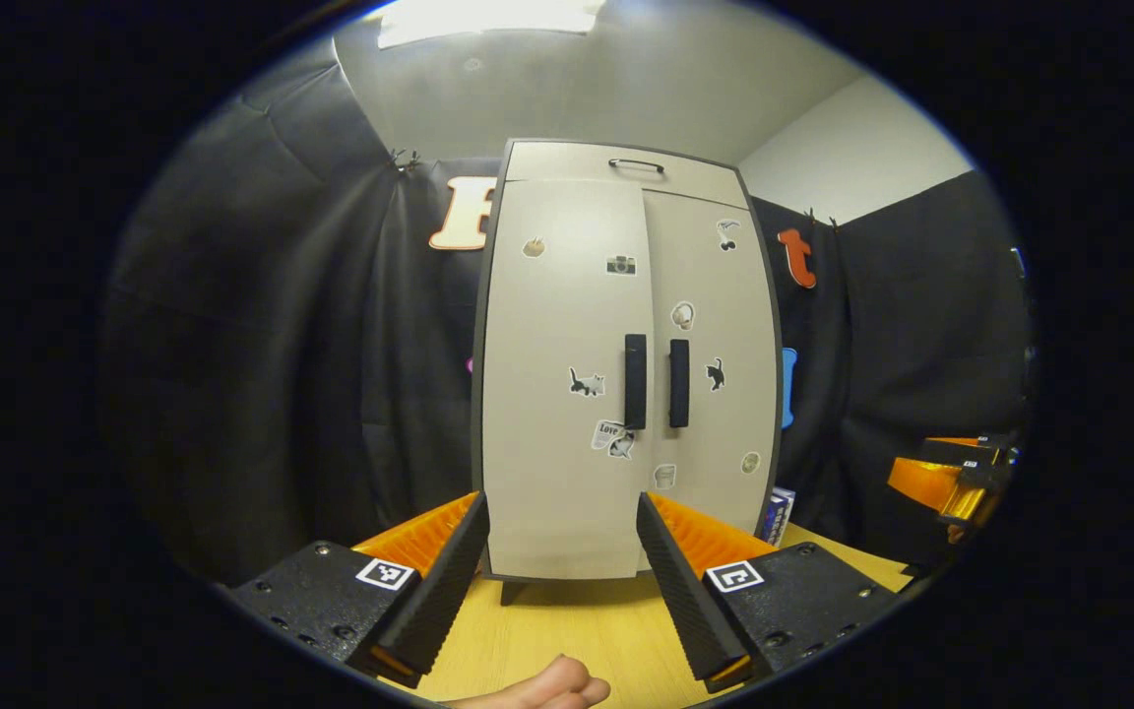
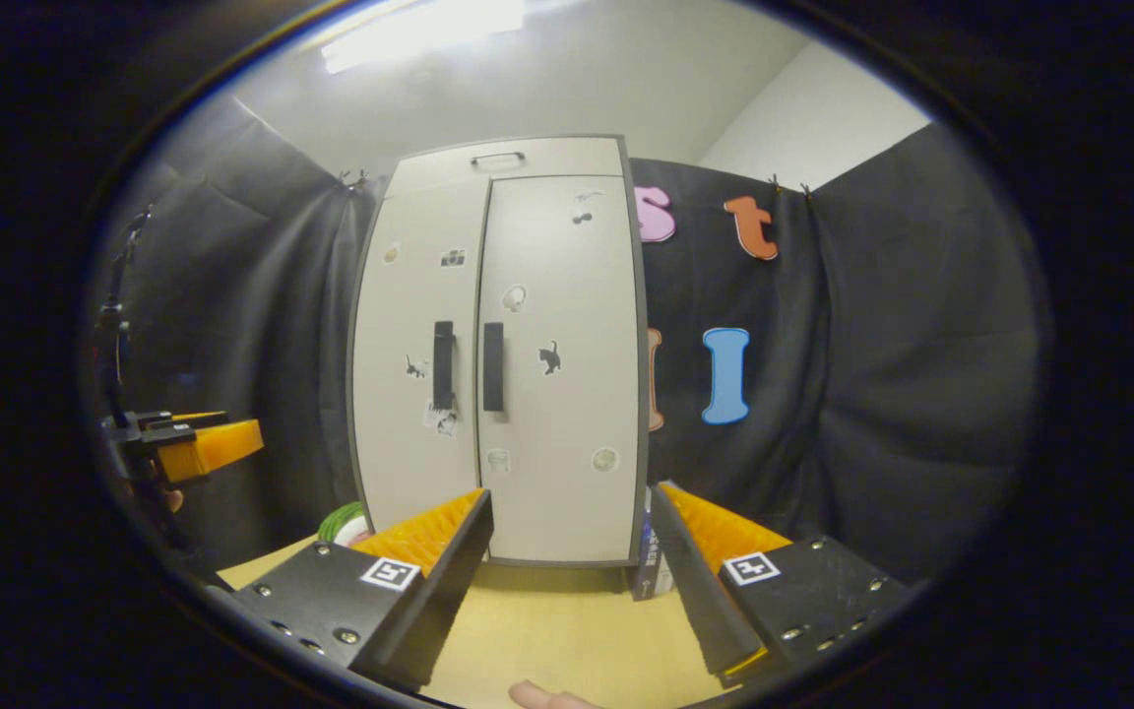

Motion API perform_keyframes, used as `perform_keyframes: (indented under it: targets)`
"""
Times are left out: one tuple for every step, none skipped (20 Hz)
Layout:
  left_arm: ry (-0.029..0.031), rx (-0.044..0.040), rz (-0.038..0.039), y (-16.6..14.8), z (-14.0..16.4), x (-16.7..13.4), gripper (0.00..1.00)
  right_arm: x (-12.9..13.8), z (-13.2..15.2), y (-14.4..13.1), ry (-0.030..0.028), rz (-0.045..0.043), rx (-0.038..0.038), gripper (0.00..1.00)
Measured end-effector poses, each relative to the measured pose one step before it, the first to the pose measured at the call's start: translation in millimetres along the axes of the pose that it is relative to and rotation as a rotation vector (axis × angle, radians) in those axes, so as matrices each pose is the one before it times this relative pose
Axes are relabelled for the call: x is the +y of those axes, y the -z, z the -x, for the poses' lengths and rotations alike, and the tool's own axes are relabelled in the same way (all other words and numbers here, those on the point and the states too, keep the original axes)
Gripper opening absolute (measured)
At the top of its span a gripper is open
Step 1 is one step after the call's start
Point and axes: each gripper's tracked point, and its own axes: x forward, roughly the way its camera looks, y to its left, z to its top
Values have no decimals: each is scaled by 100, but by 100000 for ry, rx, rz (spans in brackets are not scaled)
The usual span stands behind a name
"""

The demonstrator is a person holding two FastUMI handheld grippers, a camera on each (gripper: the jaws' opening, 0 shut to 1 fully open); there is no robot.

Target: Grab one shoe with the right hand and put it into the shoe cabinet, grab the other shoe with the left hand and put it into the shoe cabinet; then close the right door with the right hand and the left door with the left hand.

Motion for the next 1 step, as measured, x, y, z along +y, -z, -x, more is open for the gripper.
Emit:
perform_keyframes:
  targets:
    - [133,663,-535,374,41,-71,92,-20,-80,96,-418,-1520,80,96]
